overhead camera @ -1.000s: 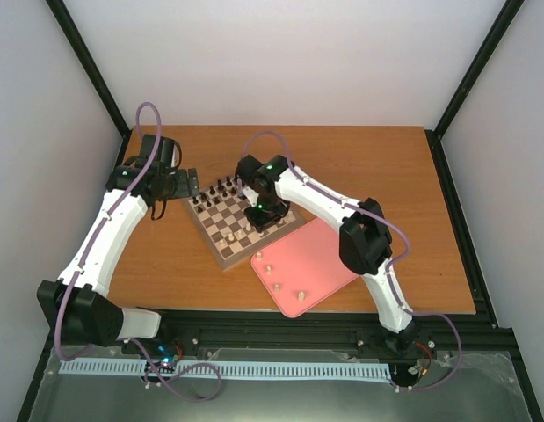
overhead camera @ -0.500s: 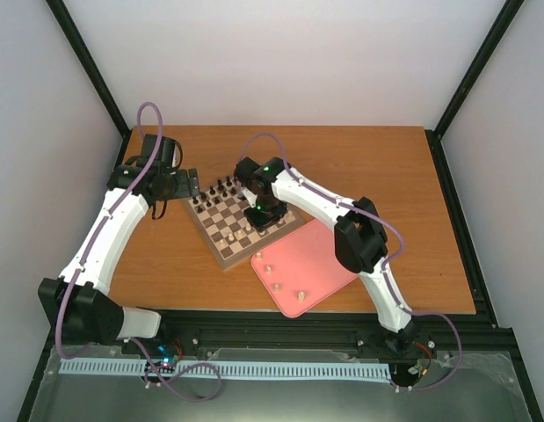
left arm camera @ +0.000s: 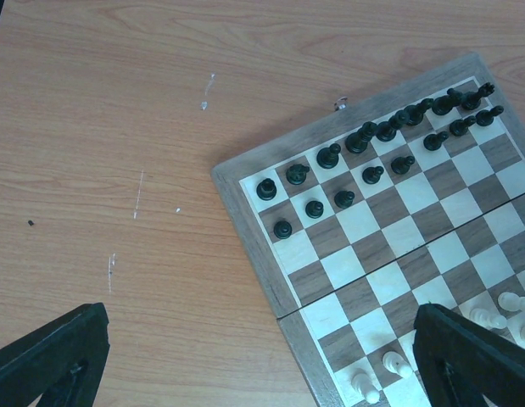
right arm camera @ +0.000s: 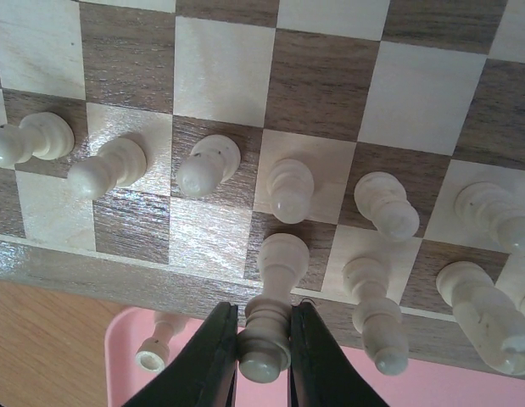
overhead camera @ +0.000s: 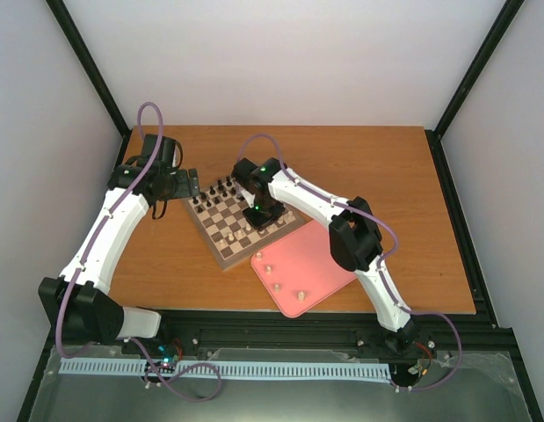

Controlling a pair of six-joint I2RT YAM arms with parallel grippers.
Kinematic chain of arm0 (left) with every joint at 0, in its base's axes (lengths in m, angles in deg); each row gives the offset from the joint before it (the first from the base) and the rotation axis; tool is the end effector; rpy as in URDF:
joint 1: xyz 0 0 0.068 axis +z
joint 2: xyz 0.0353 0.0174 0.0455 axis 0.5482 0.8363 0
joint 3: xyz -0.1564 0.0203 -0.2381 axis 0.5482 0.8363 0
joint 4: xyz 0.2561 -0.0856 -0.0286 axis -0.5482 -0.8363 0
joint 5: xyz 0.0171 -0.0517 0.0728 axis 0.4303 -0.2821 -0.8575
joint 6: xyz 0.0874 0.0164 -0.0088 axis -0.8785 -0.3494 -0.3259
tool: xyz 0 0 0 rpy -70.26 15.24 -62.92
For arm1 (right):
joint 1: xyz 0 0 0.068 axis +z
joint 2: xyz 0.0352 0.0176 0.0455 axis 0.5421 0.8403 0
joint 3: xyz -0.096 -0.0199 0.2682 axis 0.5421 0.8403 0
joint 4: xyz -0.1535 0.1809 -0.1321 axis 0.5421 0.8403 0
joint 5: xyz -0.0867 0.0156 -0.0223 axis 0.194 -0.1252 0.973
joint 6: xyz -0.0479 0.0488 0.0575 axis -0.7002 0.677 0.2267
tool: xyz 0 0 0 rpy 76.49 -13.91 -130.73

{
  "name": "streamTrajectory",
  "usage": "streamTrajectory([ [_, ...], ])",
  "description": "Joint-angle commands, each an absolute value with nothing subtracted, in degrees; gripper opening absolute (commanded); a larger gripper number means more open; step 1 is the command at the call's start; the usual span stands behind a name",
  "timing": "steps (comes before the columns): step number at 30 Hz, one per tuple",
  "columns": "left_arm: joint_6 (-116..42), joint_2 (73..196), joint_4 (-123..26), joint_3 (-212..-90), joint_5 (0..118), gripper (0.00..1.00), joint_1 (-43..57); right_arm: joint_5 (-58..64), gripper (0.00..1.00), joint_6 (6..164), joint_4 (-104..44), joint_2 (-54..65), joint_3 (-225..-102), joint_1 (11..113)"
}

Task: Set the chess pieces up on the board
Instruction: Place the chess piece on the chessboard.

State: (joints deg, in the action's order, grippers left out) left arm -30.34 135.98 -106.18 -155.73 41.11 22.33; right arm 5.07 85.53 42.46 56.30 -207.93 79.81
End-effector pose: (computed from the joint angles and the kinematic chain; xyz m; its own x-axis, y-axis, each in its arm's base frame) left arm 0.2956 -0.0434 0.3190 -0.7966 -0.1669 -0.5811 -0.1691 0.9843 -0.0509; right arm 0.3232 0.3582 0.1764 -0.7659 -0.6369 -0.0878 -0.6429 0.7575 0.1133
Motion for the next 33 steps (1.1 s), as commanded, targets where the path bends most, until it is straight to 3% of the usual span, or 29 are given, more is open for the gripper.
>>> streamTrajectory([
  [1,-30.6,136.4,-105.6,-157.2,40.7,1.0,22.7,6.3,0.1,84.8,43.4,57.4,-209.7,79.8],
  [12,-30.5,136.7,-105.5,-157.2,41.1,1.0,22.7,5.5,0.12,84.4,44.0,57.9,-209.3,79.7],
  [22,-30.6,136.5,-105.5,-157.0,41.0,1.0,22.7,5.5,0.23,84.5,43.7,57.6,-209.4,79.7],
  [33,-30.6,136.6,-105.4,-157.1,41.1,1.0,22.7,3.4,0.44,83.9,42.5,52.2,-210.1,79.7],
])
